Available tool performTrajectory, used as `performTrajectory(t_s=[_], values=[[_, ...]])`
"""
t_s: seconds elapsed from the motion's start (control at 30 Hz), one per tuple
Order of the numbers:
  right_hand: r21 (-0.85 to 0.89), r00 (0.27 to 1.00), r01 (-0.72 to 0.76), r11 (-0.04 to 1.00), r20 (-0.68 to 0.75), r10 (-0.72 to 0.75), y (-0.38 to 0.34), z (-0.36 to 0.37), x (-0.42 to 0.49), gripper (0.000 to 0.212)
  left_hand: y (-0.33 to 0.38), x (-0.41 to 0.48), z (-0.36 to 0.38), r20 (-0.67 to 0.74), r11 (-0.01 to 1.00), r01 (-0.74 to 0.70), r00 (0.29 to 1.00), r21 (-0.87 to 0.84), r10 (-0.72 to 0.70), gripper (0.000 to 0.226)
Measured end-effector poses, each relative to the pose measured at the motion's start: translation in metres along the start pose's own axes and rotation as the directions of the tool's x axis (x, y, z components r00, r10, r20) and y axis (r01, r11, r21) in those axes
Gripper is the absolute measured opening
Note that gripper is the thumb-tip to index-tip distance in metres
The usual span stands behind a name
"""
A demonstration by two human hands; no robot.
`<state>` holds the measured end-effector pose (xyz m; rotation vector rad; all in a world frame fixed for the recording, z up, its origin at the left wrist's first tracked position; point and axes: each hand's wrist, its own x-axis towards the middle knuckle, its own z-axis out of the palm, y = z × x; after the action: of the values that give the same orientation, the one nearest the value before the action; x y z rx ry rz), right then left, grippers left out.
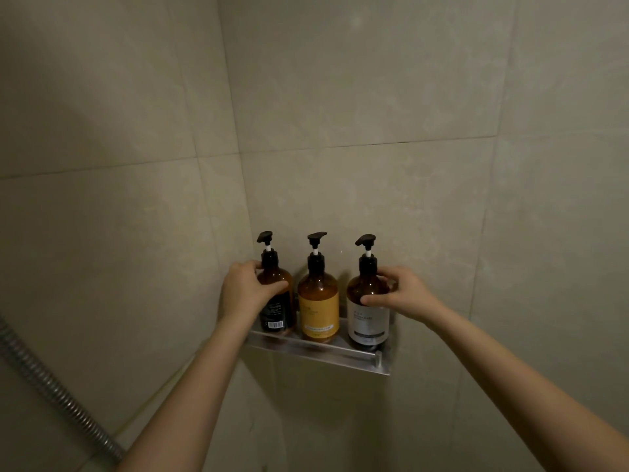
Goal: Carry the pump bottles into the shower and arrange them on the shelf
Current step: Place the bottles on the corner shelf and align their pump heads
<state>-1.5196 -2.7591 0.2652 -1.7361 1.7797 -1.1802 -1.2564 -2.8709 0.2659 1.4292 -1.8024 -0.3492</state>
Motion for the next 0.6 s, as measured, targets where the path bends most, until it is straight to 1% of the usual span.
performTrajectory(t_s=[0.1, 0.2, 0.27, 0.3, 0.4, 0.47, 0.53, 0.6], values=[[-0.015, 1.000, 0.008, 1.000, -0.007, -0.008, 0.000, 0.000, -0.001, 0.054, 0.002, 0.002, 0.002, 0.044, 0.998, 0.025, 0.999, -0.056, -0.023, 0.063], [-0.001, 1.000, 0.012, 1.000, -0.014, -0.012, 0.001, 0.000, -0.002, 0.048, 0.000, 0.011, -0.002, 0.157, 0.988, 0.089, 0.985, -0.122, -0.069, 0.063], [-0.007, 1.000, 0.007, 1.000, -0.020, -0.008, 0.001, 0.001, -0.001, 0.043, 0.000, 0.016, -0.006, 0.221, 0.989, 0.099, 0.972, -0.107, -0.074, 0.063], [-0.012, 1.000, 0.001, 1.000, -0.019, -0.001, 0.002, 0.002, 0.000, 0.045, 0.001, 0.017, -0.007, 0.229, 0.991, 0.093, 0.971, -0.098, -0.068, 0.062], [-0.021, 1.000, -0.018, 1.000, -0.024, 0.017, 0.001, 0.003, 0.001, 0.058, 0.001, 0.010, -0.006, 0.177, 0.987, 0.068, 0.983, -0.144, -0.042, 0.062], [-0.016, 1.000, -0.008, 1.000, -0.025, 0.008, 0.000, 0.002, 0.000, 0.055, 0.000, 0.001, -0.002, 0.090, 0.988, 0.026, 0.996, -0.154, -0.012, 0.067], [-0.030, 1.000, -0.003, 1.000, -0.027, 0.003, 0.000, 0.001, -0.001, 0.053, 0.000, -0.006, 0.000, 0.020, 0.995, -0.011, 1.000, -0.098, 0.013, 0.068], [-0.040, 1.000, -0.006, 0.999, -0.025, 0.006, -0.001, 0.001, -0.001, 0.052, 0.000, -0.006, 0.002, 0.010, 0.997, -0.015, 1.000, -0.072, 0.016, 0.063]])
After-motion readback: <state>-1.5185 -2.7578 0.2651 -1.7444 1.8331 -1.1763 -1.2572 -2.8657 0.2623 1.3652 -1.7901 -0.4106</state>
